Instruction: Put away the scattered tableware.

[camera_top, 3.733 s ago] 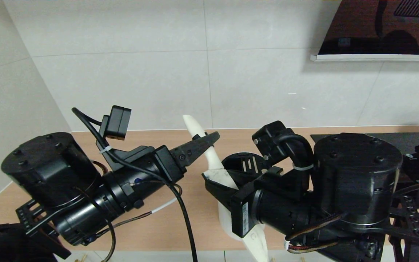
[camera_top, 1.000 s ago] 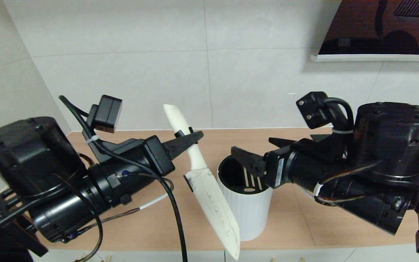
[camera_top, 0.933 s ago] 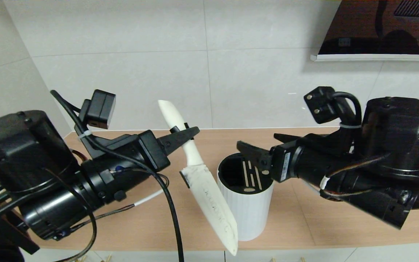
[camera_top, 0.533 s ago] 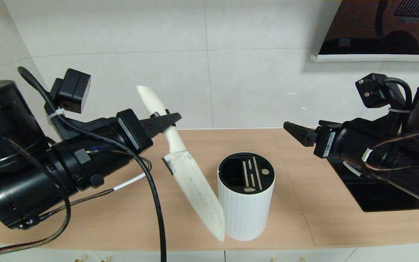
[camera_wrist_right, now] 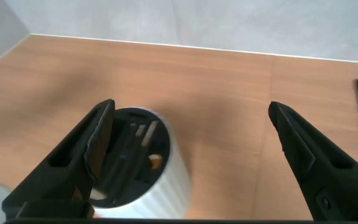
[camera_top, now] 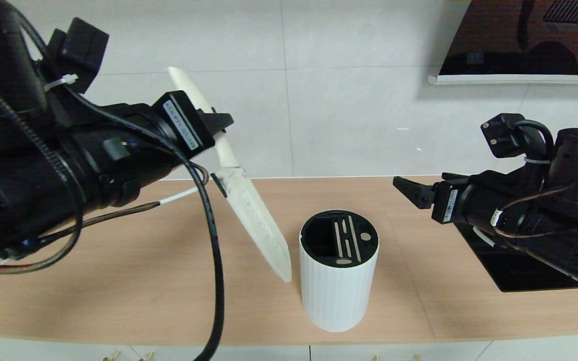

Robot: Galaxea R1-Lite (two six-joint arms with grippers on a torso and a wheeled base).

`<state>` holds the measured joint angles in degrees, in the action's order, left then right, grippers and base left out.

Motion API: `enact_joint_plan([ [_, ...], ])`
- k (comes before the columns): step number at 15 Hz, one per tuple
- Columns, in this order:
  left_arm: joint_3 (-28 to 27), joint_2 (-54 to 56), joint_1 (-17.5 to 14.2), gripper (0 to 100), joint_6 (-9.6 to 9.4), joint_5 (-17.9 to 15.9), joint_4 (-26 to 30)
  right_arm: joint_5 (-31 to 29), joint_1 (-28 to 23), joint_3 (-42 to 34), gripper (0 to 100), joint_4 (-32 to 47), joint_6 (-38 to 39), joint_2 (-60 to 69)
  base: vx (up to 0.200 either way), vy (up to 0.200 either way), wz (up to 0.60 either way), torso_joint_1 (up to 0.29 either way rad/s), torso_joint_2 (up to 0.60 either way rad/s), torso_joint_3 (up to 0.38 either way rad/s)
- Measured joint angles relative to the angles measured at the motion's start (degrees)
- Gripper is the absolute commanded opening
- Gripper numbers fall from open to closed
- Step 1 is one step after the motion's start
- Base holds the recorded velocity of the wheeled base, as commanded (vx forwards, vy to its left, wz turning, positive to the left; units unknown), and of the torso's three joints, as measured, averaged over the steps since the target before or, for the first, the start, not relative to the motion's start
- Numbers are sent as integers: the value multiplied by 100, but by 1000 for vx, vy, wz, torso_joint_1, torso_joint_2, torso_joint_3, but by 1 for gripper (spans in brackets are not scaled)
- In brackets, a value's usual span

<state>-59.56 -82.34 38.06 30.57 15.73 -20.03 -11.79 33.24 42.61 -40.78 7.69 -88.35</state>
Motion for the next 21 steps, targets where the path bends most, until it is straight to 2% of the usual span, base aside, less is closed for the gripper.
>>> enact_joint_plan([
  [2, -251, -308, 391, 0, -458, 770, -39, 0, -11, 0, 100, 2, -4, -11, 0, 0, 0, 0, 0, 0],
  [4, -336, -597, 816, 0, -962, 1755, -551, -2, -15, 4, 100, 2, -4, -43, 0, 0, 0, 0, 0, 0],
  [5, -352, -746, 1012, 0, -1235, 2075, -931, 0, -15, 4, 100, 2, -4, -68, 0, 0, 0, 0, 0, 0],
  [6, -355, -887, 1150, 0, -1703, 2342, -1410, 0, -11, 4, 100, 2, -6, -104, 0, 0, 0, 0, 0, 0],
  [7, -356, -1047, 1261, 0, -2026, 2551, -1886, 0, -15, 4, 100, 2, -6, -138, 0, 0, 0, 0, 0, 0],
  [8, -356, -1224, 1357, 0, -2215, 2699, -2270, -4, -12, 4, 100, 2, -6, -168, 0, 0, 0, 0, 0, 0],
  [11, -154, -1764, 1532, 0, -2562, 2956, -3310, -4, -15, 0, 100, -35, -12, -265, 0, 0, 0, 0, 0, 0],
  [12, -116, -1891, 1560, 0, -2620, 2982, -3495, -6, -15, 0, 100, -39, -28, -295, 0, 0, 0, 0, 0, 0],
  [17, -50, -2180, 1591, 0, -2655, 2982, -3596, 0, -15, 9, 100, -57, -165, -412, 0, 0, 0, 0, 0, 0],
  [19, -50, -2306, 1591, 0, -2656, 2968, -3774, 0, -12, 11, 100, -60, -162, -432, 0, 0, 0, 0, 0, 0],
  [21, -63, -2448, 1591, 0, -2740, 2956, -4040, 0, -12, 9, 100, -60, -165, -440, 0, 0, 0, 0, 0, 0],
])
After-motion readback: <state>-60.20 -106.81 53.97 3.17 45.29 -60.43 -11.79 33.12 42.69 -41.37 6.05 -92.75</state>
